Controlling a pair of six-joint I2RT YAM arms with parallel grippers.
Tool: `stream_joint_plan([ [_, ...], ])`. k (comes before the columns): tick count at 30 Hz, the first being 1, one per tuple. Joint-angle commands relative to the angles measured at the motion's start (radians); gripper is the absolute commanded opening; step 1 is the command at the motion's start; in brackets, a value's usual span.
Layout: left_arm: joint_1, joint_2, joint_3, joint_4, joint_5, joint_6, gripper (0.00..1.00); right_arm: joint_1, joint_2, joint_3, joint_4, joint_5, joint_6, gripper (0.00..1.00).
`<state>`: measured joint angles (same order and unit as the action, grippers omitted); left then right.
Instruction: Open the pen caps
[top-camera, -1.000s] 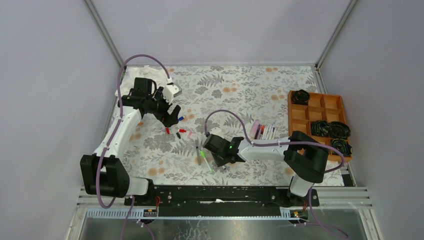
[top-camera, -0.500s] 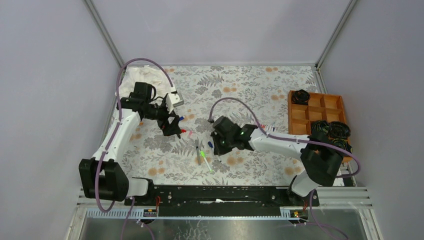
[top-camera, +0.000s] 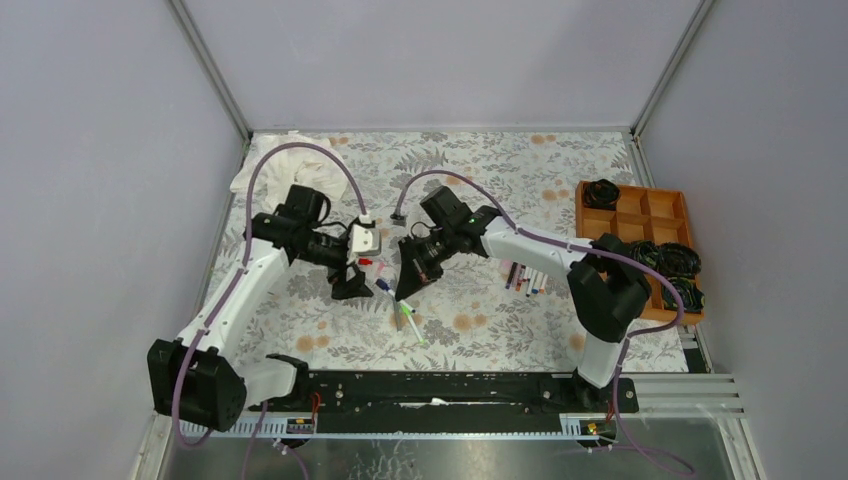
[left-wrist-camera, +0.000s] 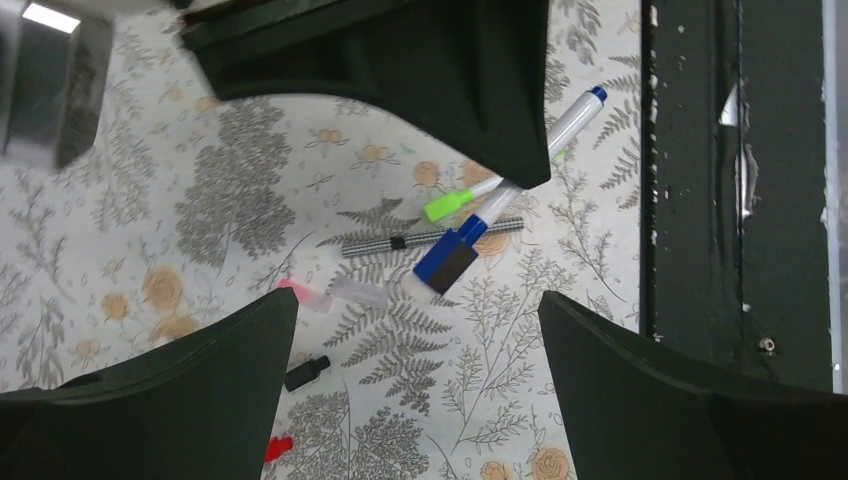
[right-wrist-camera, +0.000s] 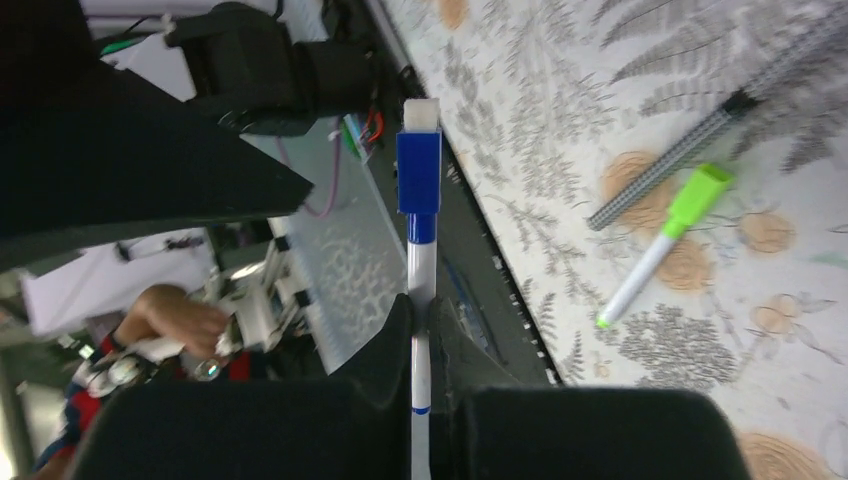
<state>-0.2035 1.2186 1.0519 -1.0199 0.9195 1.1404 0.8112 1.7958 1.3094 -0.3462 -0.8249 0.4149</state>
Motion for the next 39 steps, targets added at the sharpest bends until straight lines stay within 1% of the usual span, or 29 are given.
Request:
stream_joint_plan([
  [1, -0.07, -0.036, -0.039, 0.014, -0.075, 0.073, 0.99, -0.006, 0.022, 0.068, -0.009, -0.23, 0.034, 0.0],
  [4, -0.097, -0.033, -0.043, -0.016, -0.092, 0.099, 0.97, -0.005, 0.04, 0.085, 0.011, -0.275, 0.061, 0.0],
  [8, -0.128, -0.039, -0.053, -0.02, -0.122, 0.104, 0.9, -0.008, 0.059, 0.096, 0.028, -0.306, 0.092, 0.0],
  [12, -0.142, -0.035, -0.055, -0.019, -0.144, 0.11, 0.77, -0.011, 0.074, 0.098, 0.045, -0.326, 0.117, 0.0],
  [13, -0.144, -0.034, -0.052, -0.019, -0.145, 0.11, 0.71, -0.011, 0.075, 0.098, 0.05, -0.326, 0.122, 0.0],
  [18, -0.162, -0.033, -0.043, -0.019, -0.137, 0.104, 0.49, -0.012, 0.091, 0.098, 0.053, -0.324, 0.139, 0.0],
  [20, -0.172, -0.032, -0.046, -0.019, -0.146, 0.104, 0.39, -0.013, 0.092, 0.092, 0.061, -0.316, 0.148, 0.01],
  [21, -0.177, -0.03, -0.047, -0.022, -0.15, 0.106, 0.33, -0.016, 0.092, 0.089, 0.068, -0.311, 0.156, 0.05],
  [22, -0.181, -0.028, -0.048, -0.026, -0.152, 0.108, 0.27, -0.016, 0.092, 0.086, 0.072, -0.301, 0.162, 0.11],
  [24, -0.188, -0.021, -0.047, -0.029, -0.157, 0.103, 0.14, -0.017, 0.094, 0.084, 0.071, -0.267, 0.166, 0.28],
  [25, -0.19, -0.016, -0.045, -0.029, -0.161, 0.099, 0.1, -0.015, 0.095, 0.083, 0.067, -0.249, 0.169, 0.36],
  [27, -0.191, -0.007, -0.04, -0.029, -0.162, 0.092, 0.06, -0.016, 0.099, 0.082, 0.074, -0.234, 0.178, 0.43],
  [29, -0.192, 0.0, -0.032, -0.029, -0.166, 0.088, 0.0, -0.011, 0.107, 0.079, 0.088, -0.235, 0.192, 0.44],
  [34, -0.192, 0.011, -0.019, -0.028, -0.178, 0.088, 0.0, -0.004, 0.125, 0.074, 0.108, -0.268, 0.211, 0.43],
  [39, -0.192, 0.016, -0.012, -0.017, -0.186, 0.082, 0.0, 0.004, 0.154, 0.079, 0.086, -0.299, 0.198, 0.42],
])
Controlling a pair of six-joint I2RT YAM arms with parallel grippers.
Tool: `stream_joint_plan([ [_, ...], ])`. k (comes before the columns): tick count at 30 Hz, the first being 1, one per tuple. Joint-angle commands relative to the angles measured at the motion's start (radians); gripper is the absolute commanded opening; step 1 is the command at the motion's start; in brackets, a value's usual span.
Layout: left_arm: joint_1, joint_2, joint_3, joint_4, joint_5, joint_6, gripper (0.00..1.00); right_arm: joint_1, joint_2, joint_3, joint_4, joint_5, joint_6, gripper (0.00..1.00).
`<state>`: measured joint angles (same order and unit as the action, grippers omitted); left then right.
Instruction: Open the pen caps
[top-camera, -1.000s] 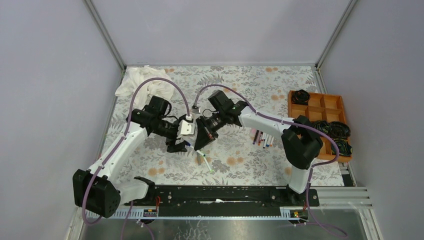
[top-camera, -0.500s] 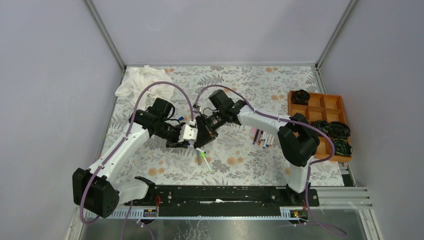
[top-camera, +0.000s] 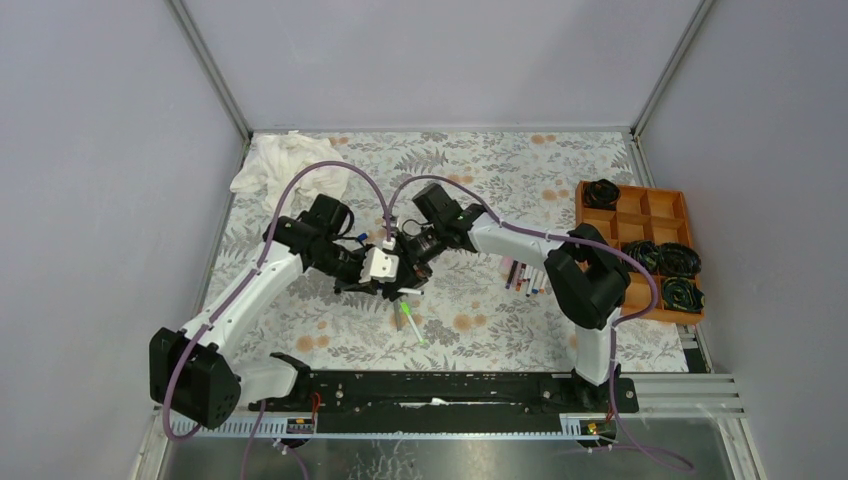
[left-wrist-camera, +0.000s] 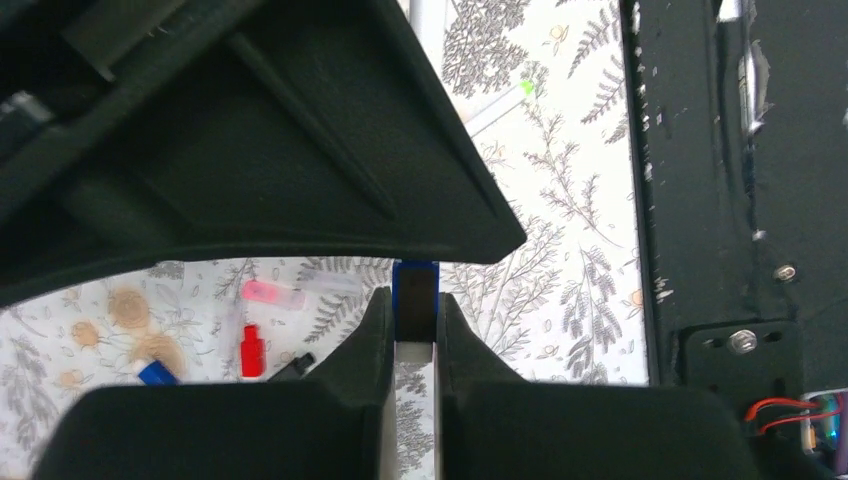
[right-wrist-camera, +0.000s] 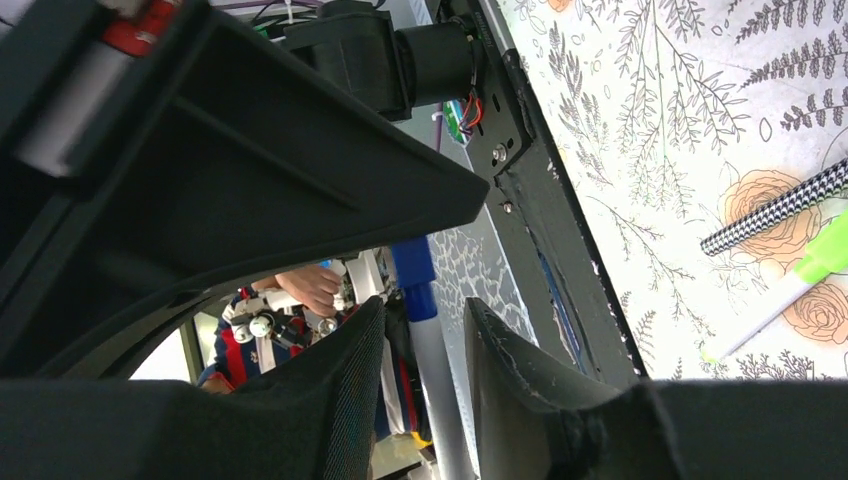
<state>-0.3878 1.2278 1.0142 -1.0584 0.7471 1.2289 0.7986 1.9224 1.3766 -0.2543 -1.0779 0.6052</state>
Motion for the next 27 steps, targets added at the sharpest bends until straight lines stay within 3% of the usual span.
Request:
stream_joint_plan([
  [1, -0.008, 0.008, 0.028, 0.023, -0.014, -0.006, 0.0, 0.018, 0.031, 0.016, -0.015, -0.044, 0.003, 0.41],
  [6, -0.008, 0.018, 0.027, 0.023, -0.028, 0.0, 0.0, 0.018, 0.046, 0.037, -0.024, -0.025, 0.005, 0.21],
  [9, -0.008, 0.025, 0.024, 0.023, -0.049, 0.004, 0.0, 0.018, 0.04, 0.034, -0.019, -0.03, 0.007, 0.14],
  [12, -0.008, 0.022, 0.011, 0.025, -0.075, 0.019, 0.0, 0.017, 0.025, 0.021, -0.031, -0.039, -0.008, 0.14],
  [15, -0.008, 0.021, -0.003, 0.03, -0.106, 0.021, 0.0, 0.012, 0.007, 0.001, -0.08, -0.037, -0.06, 0.23],
  [18, -0.007, 0.018, -0.006, 0.031, -0.111, 0.024, 0.0, 0.003, -0.02, -0.035, -0.079, -0.033, -0.068, 0.24],
  [20, -0.008, 0.017, -0.008, 0.031, -0.106, 0.026, 0.0, -0.002, -0.027, -0.048, -0.077, -0.029, -0.067, 0.2],
  [23, -0.008, 0.02, -0.005, 0.032, -0.092, 0.02, 0.0, -0.003, -0.031, -0.052, -0.052, -0.016, -0.044, 0.07],
  [24, -0.008, 0.021, -0.002, 0.032, -0.084, 0.012, 0.02, -0.003, -0.033, -0.054, -0.029, -0.018, -0.027, 0.02],
  [27, -0.008, 0.017, 0.001, 0.056, -0.064, -0.027, 0.41, -0.003, -0.03, -0.05, 0.019, -0.026, 0.014, 0.0],
])
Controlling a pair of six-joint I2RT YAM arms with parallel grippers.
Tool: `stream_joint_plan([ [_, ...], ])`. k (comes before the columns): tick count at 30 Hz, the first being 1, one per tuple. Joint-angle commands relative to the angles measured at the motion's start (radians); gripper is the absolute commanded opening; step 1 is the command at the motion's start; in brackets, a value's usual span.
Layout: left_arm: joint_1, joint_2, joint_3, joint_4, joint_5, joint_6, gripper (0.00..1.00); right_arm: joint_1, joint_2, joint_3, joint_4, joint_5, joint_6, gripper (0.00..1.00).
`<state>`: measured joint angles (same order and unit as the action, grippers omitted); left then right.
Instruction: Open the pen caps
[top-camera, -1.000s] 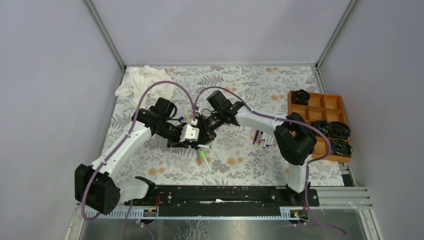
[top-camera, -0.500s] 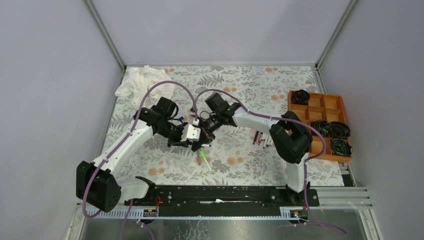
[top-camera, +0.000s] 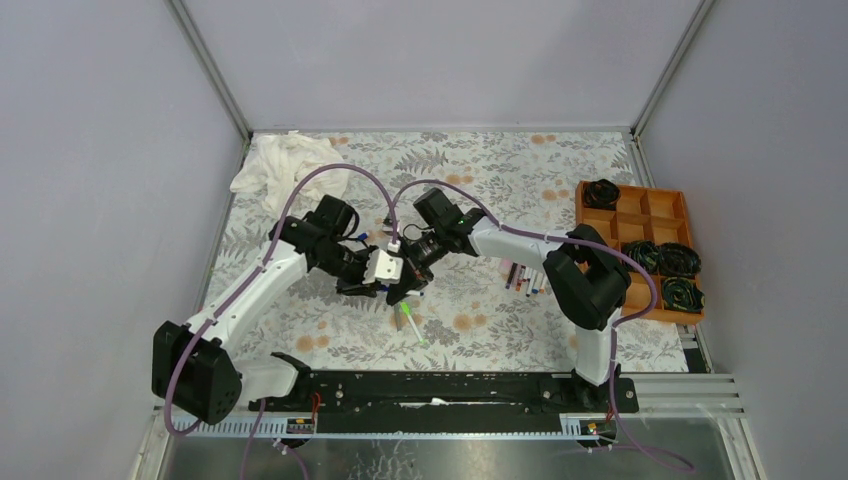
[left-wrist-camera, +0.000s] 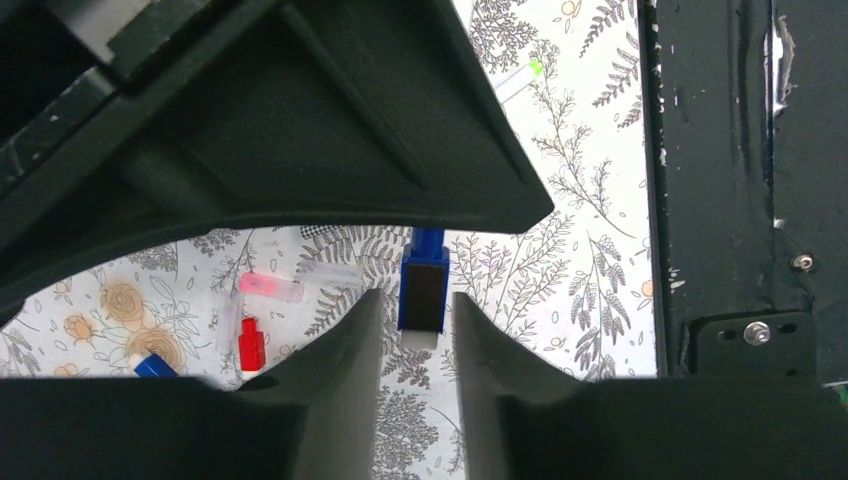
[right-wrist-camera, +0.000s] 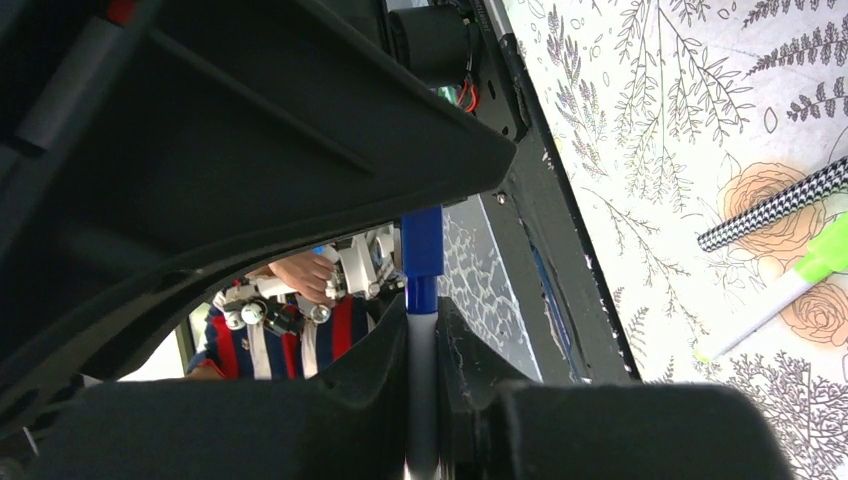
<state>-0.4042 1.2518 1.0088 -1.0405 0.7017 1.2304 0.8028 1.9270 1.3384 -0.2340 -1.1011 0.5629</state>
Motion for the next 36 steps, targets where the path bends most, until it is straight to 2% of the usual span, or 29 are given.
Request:
stream_joint_plan([
  [1, 0.008, -0.013, 0.004, 0.049, -0.012, -0.037, 0.48, -0.007, -0.031, -0.006, 0.002, -0.005, 0.061, 0.0],
  [3, 0.008, -0.025, -0.003, 0.063, 0.002, -0.042, 0.56, -0.006, -0.023, 0.001, 0.004, -0.007, 0.067, 0.0],
  [5, 0.007, -0.033, -0.008, 0.068, 0.015, -0.039, 0.58, -0.005, -0.016, 0.002, 0.015, -0.014, 0.077, 0.0],
  [16, -0.02, -0.015, -0.015, 0.068, 0.07, -0.038, 0.52, -0.005, 0.002, -0.005, 0.134, -0.052, 0.16, 0.0],
  [20, -0.024, -0.019, -0.009, 0.068, 0.08, -0.037, 0.43, -0.005, 0.013, 0.001, 0.14, -0.053, 0.166, 0.0],
  [25, -0.025, -0.02, -0.016, 0.068, 0.057, -0.02, 0.13, -0.005, 0.017, 0.002, 0.149, -0.05, 0.173, 0.0],
  [28, -0.023, -0.013, -0.019, 0.057, -0.011, 0.002, 0.0, -0.009, 0.008, 0.0, 0.096, -0.036, 0.131, 0.0],
  [31, -0.016, -0.007, -0.032, 0.054, -0.09, 0.033, 0.0, -0.02, -0.011, -0.02, -0.004, -0.011, 0.054, 0.0],
  [36, 0.058, 0.032, -0.029, 0.025, -0.173, 0.13, 0.0, -0.061, -0.082, -0.125, -0.095, 0.027, -0.017, 0.0],
])
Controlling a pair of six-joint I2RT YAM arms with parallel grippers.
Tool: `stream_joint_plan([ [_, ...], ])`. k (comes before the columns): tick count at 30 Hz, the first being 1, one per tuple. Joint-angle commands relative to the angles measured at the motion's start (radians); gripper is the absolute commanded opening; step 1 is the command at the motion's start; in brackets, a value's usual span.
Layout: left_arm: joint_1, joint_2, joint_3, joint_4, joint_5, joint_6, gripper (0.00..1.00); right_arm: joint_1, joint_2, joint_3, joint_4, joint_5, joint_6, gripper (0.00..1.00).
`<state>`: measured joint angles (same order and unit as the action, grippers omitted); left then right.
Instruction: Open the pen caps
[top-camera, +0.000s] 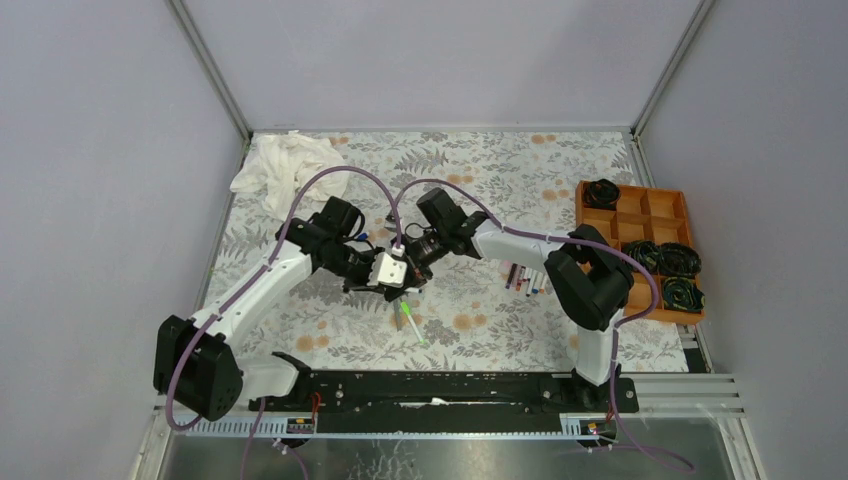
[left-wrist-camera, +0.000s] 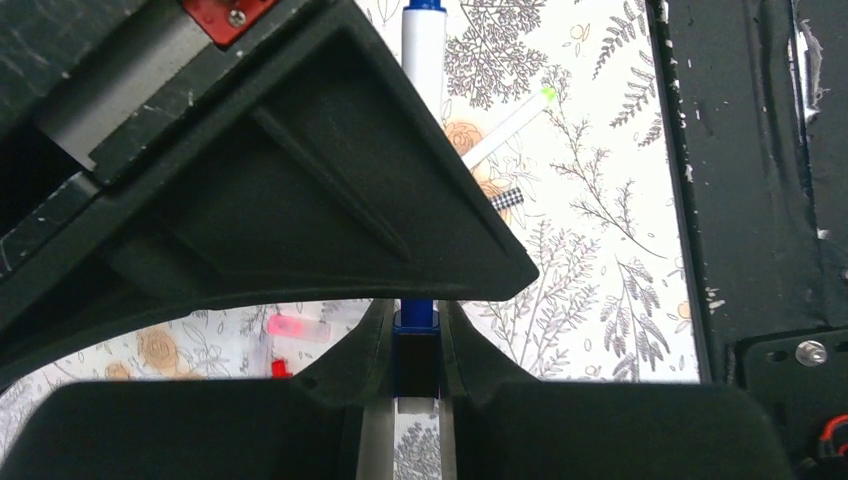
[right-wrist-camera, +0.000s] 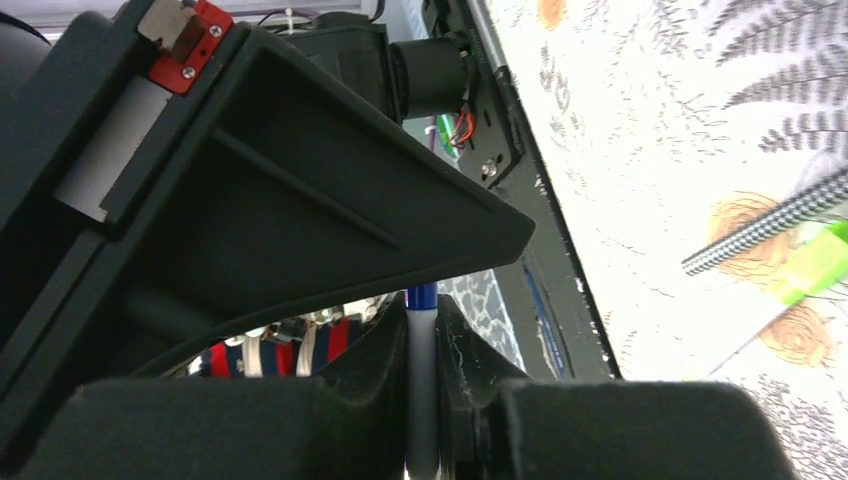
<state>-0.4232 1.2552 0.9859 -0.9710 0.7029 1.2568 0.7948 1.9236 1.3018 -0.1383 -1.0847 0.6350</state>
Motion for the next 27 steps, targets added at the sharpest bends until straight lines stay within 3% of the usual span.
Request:
stream_joint_plan([
  [1, 0.095, 0.038, 0.0, -0.059, -0.193, 0.131, 0.0, -0.063, -0.093, -0.103, -0.215, 0.022, -0.109, 0.0],
  [12, 0.178, 0.08, -0.045, 0.027, -0.371, 0.233, 0.0, -0.086, -0.187, -0.189, -0.315, 0.098, -0.179, 0.0],
  [21, 0.186, 0.056, -0.031, 0.016, -0.383, 0.253, 0.0, -0.113, -0.271, -0.269, -0.32, 0.153, -0.162, 0.0],
  [27, 0.261, 0.076, -0.054, 0.009, -0.401, 0.26, 0.0, -0.16, -0.401, -0.326, -0.373, 0.204, -0.184, 0.0],
])
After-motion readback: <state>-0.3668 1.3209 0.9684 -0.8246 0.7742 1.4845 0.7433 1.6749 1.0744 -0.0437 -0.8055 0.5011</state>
